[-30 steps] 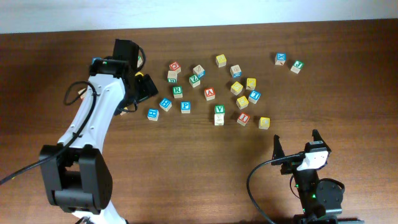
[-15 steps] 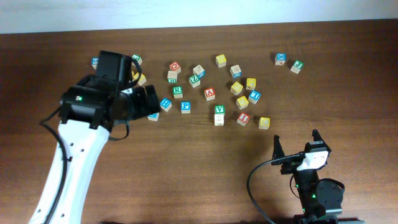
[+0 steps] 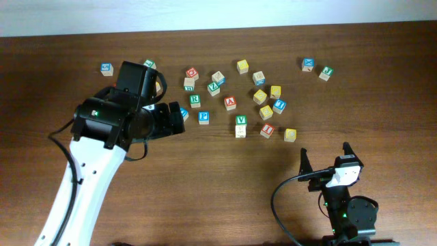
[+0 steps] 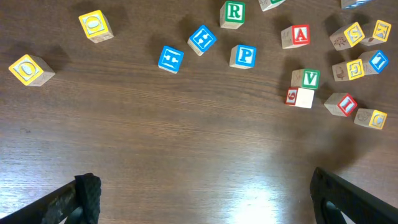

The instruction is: Spell out ICRA

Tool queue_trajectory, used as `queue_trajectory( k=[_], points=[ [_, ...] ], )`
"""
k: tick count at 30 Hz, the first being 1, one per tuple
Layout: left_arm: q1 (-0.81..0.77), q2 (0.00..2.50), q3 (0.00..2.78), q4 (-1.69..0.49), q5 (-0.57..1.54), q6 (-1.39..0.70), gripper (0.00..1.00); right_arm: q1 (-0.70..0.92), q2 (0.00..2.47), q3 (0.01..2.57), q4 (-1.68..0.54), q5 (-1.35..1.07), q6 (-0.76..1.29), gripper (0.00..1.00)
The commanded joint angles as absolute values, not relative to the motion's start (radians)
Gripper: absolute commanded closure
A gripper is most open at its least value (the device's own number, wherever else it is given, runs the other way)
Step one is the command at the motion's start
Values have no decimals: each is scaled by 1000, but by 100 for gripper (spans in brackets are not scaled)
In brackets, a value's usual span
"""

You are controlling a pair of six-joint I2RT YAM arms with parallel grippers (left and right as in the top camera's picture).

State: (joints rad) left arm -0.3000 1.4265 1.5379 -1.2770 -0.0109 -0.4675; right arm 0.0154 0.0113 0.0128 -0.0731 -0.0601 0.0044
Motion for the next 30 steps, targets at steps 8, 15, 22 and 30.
queue_trajectory(
  k=[8,15,22,30],
  points=[
    [-13,1407,1541,-1341,-29,-613,1,19,4,6,-75,-52,15,2],
    [8,1407,1541,-1378,-30,-613,1,19,4,6,-10,-414,247,2],
    [8,1407,1541,-1378,-29,-613,1,20,4,6,138,-726,575,2],
    [8,1407,1541,-1378,-29,-613,1,19,40,119,409,-562,710,2]
  ],
)
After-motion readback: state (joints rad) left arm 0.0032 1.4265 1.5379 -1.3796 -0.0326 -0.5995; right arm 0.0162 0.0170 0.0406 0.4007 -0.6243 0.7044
